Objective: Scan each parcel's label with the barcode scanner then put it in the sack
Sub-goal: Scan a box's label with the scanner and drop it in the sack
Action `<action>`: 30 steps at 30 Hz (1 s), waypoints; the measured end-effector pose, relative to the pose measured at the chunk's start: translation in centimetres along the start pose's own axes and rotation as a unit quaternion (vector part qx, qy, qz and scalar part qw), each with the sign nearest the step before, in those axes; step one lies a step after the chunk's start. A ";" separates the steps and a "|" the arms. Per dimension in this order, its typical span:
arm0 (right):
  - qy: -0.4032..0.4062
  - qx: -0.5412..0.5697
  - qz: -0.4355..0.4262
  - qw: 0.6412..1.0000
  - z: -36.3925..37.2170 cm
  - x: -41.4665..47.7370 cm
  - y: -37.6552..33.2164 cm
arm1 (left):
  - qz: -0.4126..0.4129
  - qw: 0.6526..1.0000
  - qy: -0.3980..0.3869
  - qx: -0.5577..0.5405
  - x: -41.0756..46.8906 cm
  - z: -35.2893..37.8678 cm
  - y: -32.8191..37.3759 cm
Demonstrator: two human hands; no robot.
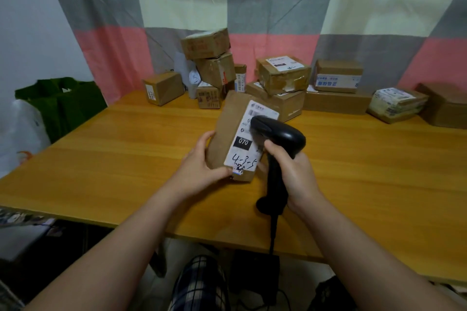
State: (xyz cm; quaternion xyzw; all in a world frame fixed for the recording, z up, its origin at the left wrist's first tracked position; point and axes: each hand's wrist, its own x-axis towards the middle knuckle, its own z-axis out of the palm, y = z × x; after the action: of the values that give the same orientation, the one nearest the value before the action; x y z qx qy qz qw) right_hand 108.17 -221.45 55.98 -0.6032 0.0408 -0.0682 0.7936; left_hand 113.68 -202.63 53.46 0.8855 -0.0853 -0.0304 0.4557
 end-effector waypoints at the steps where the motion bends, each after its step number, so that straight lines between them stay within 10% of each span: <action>1: 0.004 -0.020 -0.020 1.000 0.0 -0.2 -0.1 | 0.000 1.000 0.007 0.018 0.0 -0.1 -0.3; 23: 0.021 -0.165 -0.149 0.975 0.5 -2.3 -0.7 | -0.005 0.997 0.056 -0.060 -0.6 -0.2 -1.8; 30: -0.122 -0.114 -0.099 0.981 4.7 -4.5 0.5 | 0.042 0.960 0.233 -0.152 -8.9 -3.3 -2.6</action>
State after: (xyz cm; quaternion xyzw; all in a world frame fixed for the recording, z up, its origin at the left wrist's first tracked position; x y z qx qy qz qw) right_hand 104.49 -216.17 56.65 -0.6945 -0.1090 -0.0670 0.7080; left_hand 105.72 -196.94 53.06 0.7839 -0.0077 0.1835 0.5931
